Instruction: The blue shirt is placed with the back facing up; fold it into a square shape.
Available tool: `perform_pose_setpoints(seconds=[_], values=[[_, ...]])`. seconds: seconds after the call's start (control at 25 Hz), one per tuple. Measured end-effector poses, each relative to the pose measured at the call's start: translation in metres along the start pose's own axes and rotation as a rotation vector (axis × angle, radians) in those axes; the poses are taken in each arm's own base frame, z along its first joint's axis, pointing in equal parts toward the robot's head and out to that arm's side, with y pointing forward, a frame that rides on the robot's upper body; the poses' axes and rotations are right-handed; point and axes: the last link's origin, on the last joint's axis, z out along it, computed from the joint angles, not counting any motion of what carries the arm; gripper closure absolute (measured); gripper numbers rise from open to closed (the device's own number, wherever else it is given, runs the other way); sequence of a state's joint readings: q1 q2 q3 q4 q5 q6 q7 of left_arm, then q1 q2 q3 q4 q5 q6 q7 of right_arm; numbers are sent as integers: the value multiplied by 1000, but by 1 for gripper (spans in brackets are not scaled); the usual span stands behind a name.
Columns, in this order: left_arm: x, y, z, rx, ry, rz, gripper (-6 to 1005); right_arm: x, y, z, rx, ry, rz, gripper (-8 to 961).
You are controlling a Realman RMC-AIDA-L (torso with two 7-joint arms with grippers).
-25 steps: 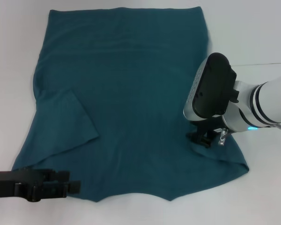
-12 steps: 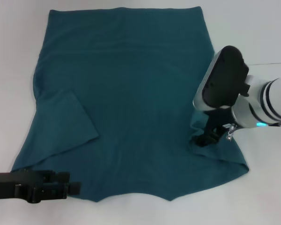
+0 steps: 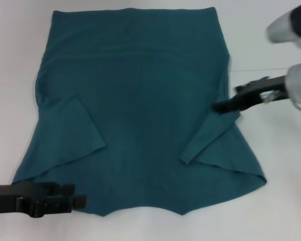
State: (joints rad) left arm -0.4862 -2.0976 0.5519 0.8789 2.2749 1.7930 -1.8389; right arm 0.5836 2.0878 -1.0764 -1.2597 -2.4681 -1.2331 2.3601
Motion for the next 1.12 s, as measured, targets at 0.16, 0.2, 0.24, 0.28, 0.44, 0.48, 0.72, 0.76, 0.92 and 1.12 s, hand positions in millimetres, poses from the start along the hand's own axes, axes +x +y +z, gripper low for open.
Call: perform_pose_setpoints(seconds=[0.16, 0.2, 0.24, 0.28, 0.44, 0.48, 0.72, 0.76, 0.92, 1.12], values=[[0, 0, 1, 3, 6, 2, 326, 23, -40, 7, 89, 32, 179, 19], [0, 0, 2, 3, 6, 3, 326, 30, -45, 11, 94, 43, 213, 19], [0, 0, 2, 4, 6, 3, 326, 37, -49, 15, 98, 52, 239, 20], [0, 0, 3, 3, 5, 5, 326, 43, -52, 20, 102, 59, 261, 21], [2, 1, 5, -2, 3, 11, 326, 57, -57, 36, 141, 44, 316, 23], [2, 1, 6, -3, 3, 12, 326, 59, -57, 40, 146, 35, 323, 24], [2, 1, 7, -4, 3, 14, 326, 62, -50, 56, 142, -17, 350, 32], [2, 1, 7, -4, 3, 13, 326, 62, -49, 59, 145, -24, 352, 35], [0, 1, 7, -3, 4, 9, 326, 60, -45, 67, 162, -47, 351, 59], [-2, 2, 9, -9, 4, 2, 326, 60, -40, 76, 180, -53, 345, 127]])
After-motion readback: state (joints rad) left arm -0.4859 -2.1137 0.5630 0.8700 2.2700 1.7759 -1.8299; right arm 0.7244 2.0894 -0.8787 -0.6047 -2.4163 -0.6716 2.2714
